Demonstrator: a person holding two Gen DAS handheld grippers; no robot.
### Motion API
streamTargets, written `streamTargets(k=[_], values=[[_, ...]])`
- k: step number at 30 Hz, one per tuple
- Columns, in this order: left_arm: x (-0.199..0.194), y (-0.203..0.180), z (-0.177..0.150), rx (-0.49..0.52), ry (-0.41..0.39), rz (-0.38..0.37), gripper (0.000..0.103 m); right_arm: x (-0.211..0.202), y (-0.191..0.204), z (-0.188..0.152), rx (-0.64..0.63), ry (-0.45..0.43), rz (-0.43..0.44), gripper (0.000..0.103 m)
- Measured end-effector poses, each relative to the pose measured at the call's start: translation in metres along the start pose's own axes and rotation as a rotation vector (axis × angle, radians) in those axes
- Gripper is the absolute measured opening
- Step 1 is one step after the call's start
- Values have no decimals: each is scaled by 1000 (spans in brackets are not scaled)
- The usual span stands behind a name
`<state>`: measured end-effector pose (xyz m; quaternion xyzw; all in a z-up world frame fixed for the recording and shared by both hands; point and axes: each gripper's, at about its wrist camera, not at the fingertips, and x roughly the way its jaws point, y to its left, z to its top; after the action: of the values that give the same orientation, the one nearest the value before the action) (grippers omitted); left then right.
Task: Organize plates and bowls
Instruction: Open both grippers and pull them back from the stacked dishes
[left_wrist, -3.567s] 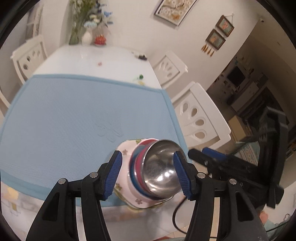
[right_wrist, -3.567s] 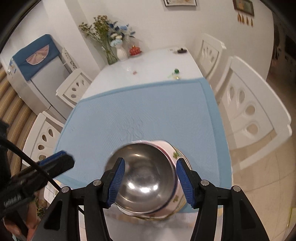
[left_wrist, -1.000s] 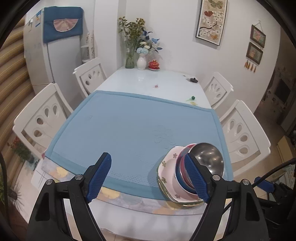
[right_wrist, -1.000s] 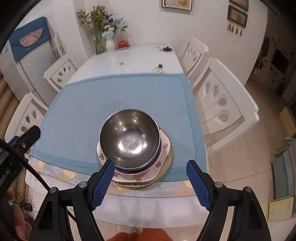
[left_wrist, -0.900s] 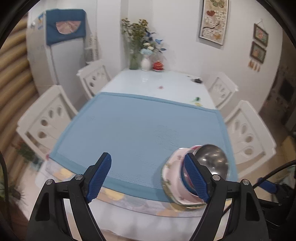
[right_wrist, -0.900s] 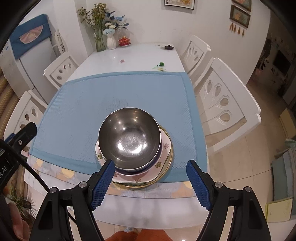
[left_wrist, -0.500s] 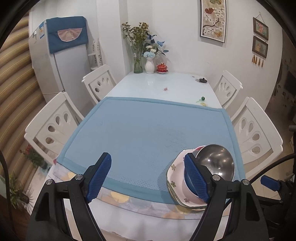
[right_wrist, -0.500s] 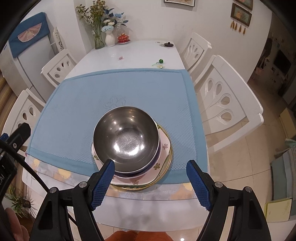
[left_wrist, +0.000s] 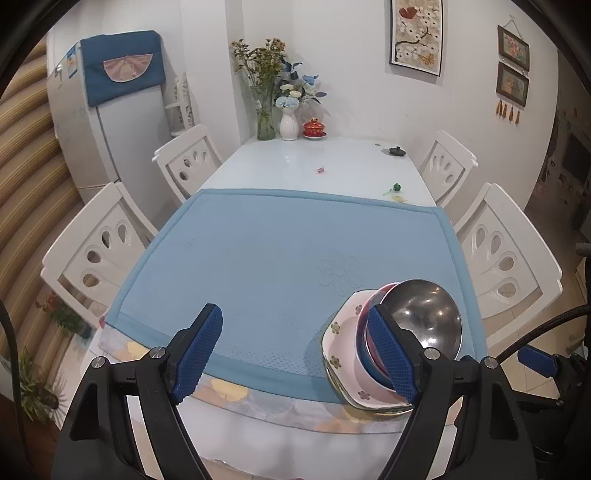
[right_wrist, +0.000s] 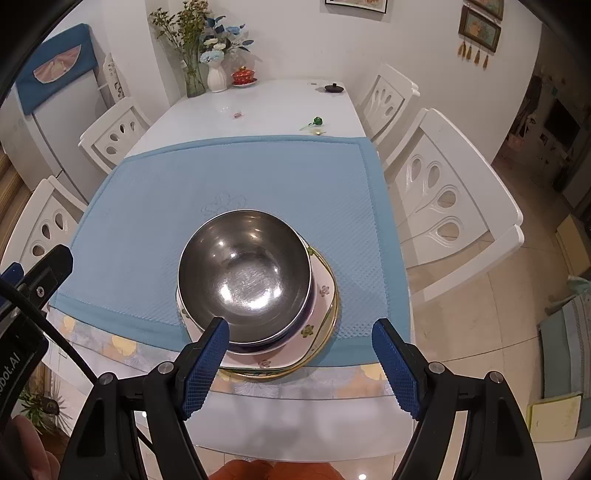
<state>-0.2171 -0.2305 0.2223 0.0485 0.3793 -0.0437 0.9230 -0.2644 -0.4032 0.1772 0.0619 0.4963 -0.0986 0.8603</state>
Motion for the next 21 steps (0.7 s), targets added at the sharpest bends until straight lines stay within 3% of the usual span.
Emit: streamTargets(k=[21], values=[[5,-4,-3,22,25,-19,80,-1,-1,2,-2,-15,-2,78]])
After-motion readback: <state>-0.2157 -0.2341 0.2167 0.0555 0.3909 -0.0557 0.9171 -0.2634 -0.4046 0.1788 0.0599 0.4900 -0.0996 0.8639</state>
